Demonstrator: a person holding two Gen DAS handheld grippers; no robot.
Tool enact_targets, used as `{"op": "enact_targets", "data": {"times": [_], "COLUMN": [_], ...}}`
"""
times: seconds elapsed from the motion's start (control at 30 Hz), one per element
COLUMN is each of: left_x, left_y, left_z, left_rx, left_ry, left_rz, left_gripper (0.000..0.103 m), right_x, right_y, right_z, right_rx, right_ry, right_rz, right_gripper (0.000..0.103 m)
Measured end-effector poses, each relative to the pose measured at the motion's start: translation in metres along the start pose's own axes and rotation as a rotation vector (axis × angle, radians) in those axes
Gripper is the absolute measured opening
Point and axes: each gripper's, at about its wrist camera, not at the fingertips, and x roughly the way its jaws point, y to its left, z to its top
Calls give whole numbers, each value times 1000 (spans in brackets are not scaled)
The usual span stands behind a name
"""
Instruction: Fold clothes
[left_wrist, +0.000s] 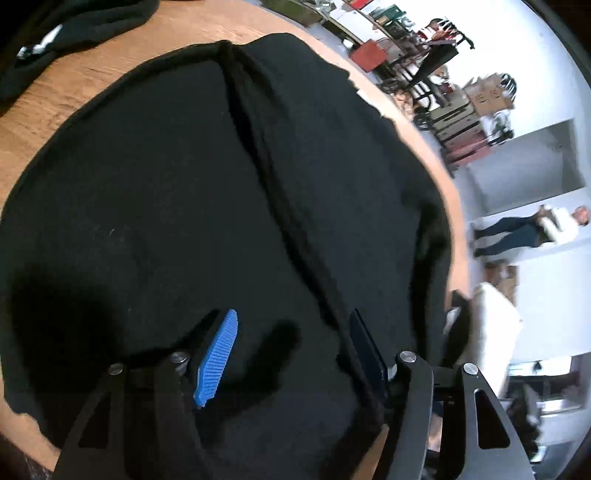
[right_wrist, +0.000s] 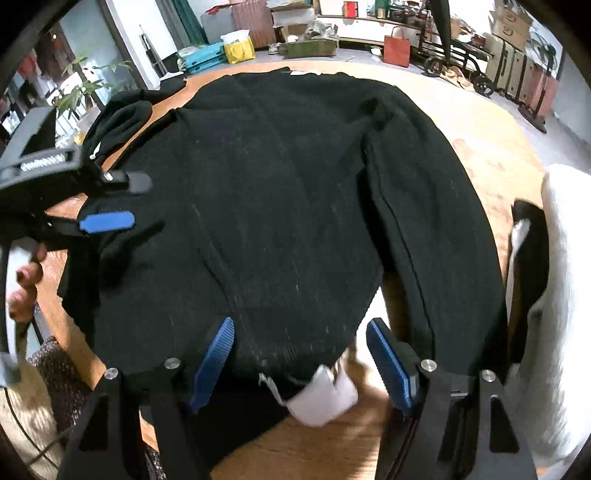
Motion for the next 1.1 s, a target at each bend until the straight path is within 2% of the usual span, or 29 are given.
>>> {"op": "enact_targets", "data": {"times": [0.07,0.13,0.23,0.33,0.4,0.5,0.57,0.67,0.83,0.97,1.1], "left_x": [2,-3,-5,2,8,13,10,6,-1,-6,-12], "left_y": [7,26,23,3,-10,-16,-13,-8,1,9,19], "left_z": [5,-8,-15,-26,-36,-46,-46,-47,-47,-47,-43], "left_rx": [-5,-5,70,181,255,330,334,341,351,347,321], "left_ry": [-9,-16,-39,-70,-95,-117,-113,-107,-97,-97,-111], "left_rz": [30,56,76,203,287,357,354,349,341,320,269], "left_gripper": [64,64,64,64,70,70,70,70,70,70,70], "right_x": [-2,-4,-3,-4,-8,-2,13,22,23,18,19], "right_y": [2,3,14,34,46,63,70,85,117,133,142], "right_z": [-3,-7,-13,-14,-16,-21,-24,-32,-50,-64,-66], "right_rx": [-8,-24,-64,-111,-147,-188,-186,-230,-369,-409,-414], "right_ry": [-10,-14,-19,-32,-55,-44,21,42,90,118,133], "right_rz": [26,46,69,90,116,121,162,177,84,131,160], "right_gripper": [78,78,78,79,80,80,80,89,89,91,101]}}
